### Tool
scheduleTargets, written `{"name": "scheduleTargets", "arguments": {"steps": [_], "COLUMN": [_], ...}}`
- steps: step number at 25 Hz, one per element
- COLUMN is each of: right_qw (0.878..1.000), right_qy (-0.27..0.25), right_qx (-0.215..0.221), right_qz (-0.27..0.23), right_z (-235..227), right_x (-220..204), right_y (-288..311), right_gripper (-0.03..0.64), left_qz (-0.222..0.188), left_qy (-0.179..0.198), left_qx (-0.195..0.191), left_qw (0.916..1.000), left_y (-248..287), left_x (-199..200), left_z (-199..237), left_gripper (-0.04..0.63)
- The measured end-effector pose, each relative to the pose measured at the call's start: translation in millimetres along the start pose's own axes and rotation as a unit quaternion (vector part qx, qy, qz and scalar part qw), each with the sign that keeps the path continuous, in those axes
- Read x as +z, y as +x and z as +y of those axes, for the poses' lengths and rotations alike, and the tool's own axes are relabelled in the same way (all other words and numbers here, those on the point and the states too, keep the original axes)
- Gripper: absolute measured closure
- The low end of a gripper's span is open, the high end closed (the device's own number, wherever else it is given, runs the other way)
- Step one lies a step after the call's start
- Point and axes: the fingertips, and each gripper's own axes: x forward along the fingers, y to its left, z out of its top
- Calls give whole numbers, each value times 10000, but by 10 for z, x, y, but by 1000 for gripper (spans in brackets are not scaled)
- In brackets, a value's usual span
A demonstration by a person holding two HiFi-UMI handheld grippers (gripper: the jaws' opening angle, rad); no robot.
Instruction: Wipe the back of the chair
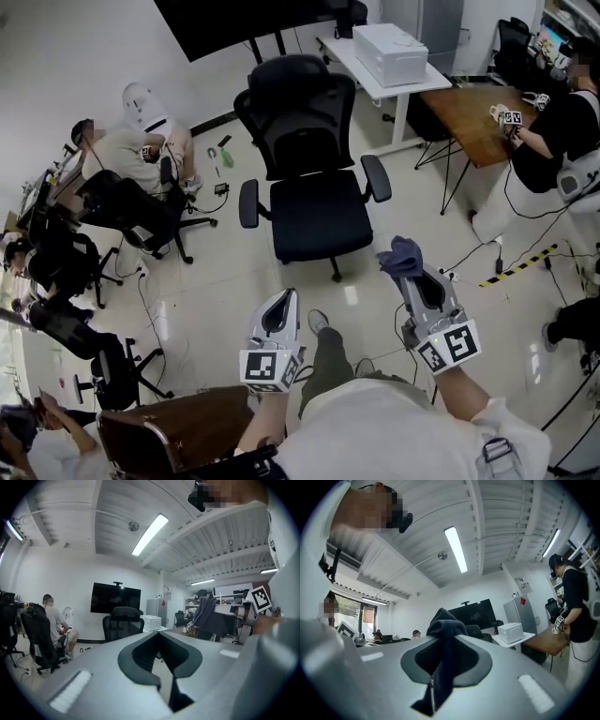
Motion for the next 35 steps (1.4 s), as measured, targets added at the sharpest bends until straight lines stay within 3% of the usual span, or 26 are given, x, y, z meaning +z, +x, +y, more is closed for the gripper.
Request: {"name": "scheduleTargets", "arguments": {"steps": [4, 12, 16, 26, 35], "right_qw": [9998, 9993, 9994, 9995, 9993], "right_qy": [6, 111, 149, 81, 100], "right_qx": [205, 341, 290, 296, 354], "right_qz": [-77, -99, -89, -72, -111], "right_z": [210, 216, 458, 543, 471], "right_x": [135, 350, 447, 379, 403], "right_y": [-348, -593, -705, -893, -1069], "right_gripper": [574, 574, 574, 574, 574], "left_qz": [-73, -348, -392, -407, -479], "left_qy": [-36, 72, 42, 44, 122], "left_qx": [64, 92, 122, 272, 136], "left_qw": [9999, 9993, 9991, 9988, 9987], "left_y": [-414, -456, -720, -908, -875], "left_x": [95, 482, 631, 520, 527], "left_z": [-268, -590, -597, -664, -917], "left_gripper": [505, 505, 505, 511, 511]}}
